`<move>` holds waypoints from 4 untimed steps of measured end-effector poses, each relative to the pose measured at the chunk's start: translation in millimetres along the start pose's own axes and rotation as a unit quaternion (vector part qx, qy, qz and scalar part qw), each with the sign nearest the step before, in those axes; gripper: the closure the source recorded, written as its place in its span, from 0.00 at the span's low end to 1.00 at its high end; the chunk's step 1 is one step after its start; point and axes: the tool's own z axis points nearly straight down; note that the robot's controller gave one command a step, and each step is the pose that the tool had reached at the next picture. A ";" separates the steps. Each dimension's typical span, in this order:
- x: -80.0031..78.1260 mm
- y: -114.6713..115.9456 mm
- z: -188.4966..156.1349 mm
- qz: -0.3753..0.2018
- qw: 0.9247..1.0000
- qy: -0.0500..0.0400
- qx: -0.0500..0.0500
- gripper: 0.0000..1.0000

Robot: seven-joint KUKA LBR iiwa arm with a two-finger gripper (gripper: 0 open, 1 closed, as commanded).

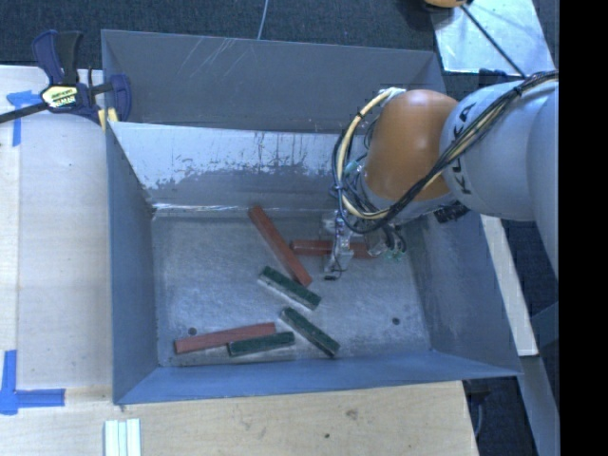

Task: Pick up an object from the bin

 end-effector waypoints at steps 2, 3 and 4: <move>0.0 0.0 0.0 0.000 1.000 0.000 0.000 1.00; 15.5 0.1 0.7 -0.025 1.000 -0.002 0.000 1.00; 20.4 0.7 0.1 -0.032 0.999 -0.001 0.000 1.00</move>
Offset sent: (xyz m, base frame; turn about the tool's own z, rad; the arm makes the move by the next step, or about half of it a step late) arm 0.0005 0.0001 0.0441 -0.0210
